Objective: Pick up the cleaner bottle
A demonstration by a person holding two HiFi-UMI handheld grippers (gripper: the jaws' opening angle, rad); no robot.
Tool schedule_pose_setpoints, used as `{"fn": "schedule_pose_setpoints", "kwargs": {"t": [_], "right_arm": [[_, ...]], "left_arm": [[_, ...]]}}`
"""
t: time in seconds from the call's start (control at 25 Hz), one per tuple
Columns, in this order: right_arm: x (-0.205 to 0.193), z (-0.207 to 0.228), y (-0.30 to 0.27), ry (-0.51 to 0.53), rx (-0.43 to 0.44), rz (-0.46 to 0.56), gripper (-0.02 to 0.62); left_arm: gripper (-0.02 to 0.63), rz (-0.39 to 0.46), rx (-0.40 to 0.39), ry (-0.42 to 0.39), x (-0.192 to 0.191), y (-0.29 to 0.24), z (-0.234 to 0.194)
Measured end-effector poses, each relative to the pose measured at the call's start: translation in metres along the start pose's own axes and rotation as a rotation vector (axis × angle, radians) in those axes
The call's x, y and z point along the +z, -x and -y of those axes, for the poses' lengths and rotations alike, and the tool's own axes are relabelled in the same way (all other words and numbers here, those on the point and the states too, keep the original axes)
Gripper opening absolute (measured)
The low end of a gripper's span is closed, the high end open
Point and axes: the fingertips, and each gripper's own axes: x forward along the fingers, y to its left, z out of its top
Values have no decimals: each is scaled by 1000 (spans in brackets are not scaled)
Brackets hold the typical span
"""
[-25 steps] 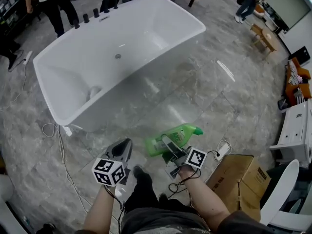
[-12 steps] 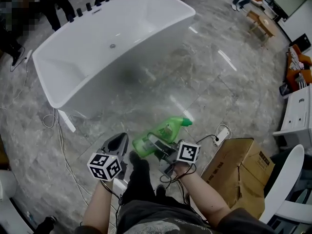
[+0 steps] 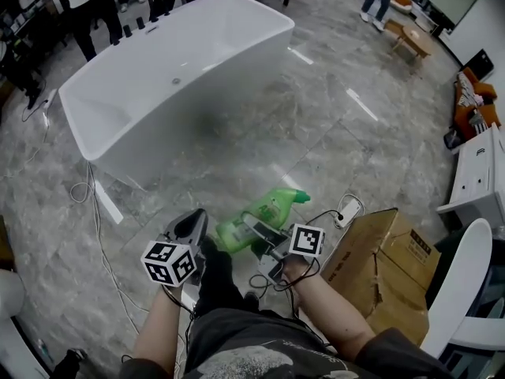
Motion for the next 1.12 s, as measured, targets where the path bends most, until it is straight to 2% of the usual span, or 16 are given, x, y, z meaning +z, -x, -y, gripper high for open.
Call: {"fn": "schedule_pose_setpoints", "kwargs": {"t": [0.12, 0.28, 0.52, 0.84, 1.12], "right_arm": [[-13, -12, 25, 2, 2, -8, 201], [-34, -35, 52, 30, 52, -26, 201], [-67, -46, 94, 38, 61, -25, 199], [-71, -61, 106, 39, 43, 13, 199], [-80, -48, 118, 33, 15, 34, 199]], "left_arm": [[25, 16, 13, -4, -8, 22, 23], [25, 34, 22, -13, -23, 53, 51], [25, 56, 34, -29, -49, 88, 84], [25, 63, 1, -56, -42, 98, 100], [25, 57, -11, -84, -49, 100, 102]]}}
